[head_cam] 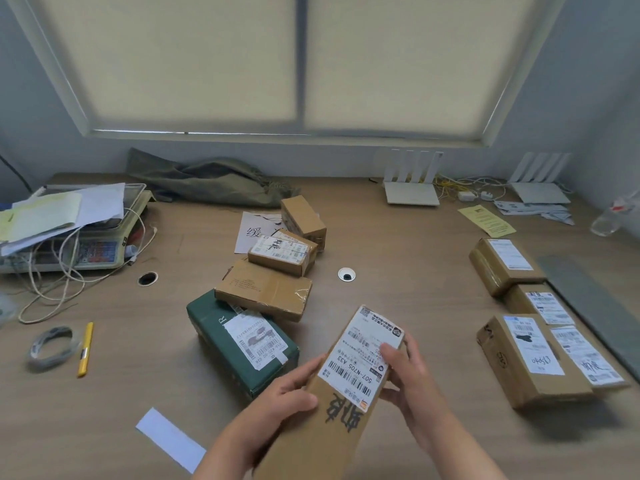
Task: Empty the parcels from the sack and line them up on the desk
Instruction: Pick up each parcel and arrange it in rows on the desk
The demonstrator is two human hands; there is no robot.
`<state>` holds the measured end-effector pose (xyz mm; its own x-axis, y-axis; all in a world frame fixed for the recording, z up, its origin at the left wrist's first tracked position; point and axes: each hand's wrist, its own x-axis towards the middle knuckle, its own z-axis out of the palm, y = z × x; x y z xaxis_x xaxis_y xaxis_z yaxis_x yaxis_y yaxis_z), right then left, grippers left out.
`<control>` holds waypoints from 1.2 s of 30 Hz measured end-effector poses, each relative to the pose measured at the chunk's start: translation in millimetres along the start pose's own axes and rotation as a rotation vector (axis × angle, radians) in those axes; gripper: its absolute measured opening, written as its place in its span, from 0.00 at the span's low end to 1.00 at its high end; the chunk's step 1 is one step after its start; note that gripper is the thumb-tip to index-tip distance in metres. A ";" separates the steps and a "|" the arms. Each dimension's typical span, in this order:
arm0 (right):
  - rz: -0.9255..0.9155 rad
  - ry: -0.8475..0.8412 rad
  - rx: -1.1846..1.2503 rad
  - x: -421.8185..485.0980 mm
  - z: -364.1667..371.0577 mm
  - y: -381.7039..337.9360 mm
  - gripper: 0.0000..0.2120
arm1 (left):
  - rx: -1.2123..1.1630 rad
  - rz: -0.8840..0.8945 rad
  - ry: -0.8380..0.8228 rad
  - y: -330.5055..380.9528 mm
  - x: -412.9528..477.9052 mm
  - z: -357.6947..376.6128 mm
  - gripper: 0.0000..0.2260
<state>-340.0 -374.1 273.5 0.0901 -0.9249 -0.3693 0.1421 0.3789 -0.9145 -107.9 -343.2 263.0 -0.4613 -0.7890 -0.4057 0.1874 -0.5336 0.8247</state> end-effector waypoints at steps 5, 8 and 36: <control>-0.013 0.152 -0.023 6.9 -38.2 -9.5 0.15 | 0.114 -0.122 -0.080 0.3 7.3 -2.3 0.34; 0.016 0.275 0.064 15.1 -72.1 -12.4 0.18 | 0.120 -0.112 0.061 -2.9 24.5 -0.1 0.28; 0.144 0.046 0.281 69.1 -286.5 -76.1 0.24 | -0.207 0.424 0.695 24.4 308.7 285.9 0.40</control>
<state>-627.1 -475.4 270.2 0.0856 -0.8593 -0.5043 0.3984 0.4935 -0.7732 -493.6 -512.8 270.5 0.3105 -0.9072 -0.2839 0.4108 -0.1412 0.9007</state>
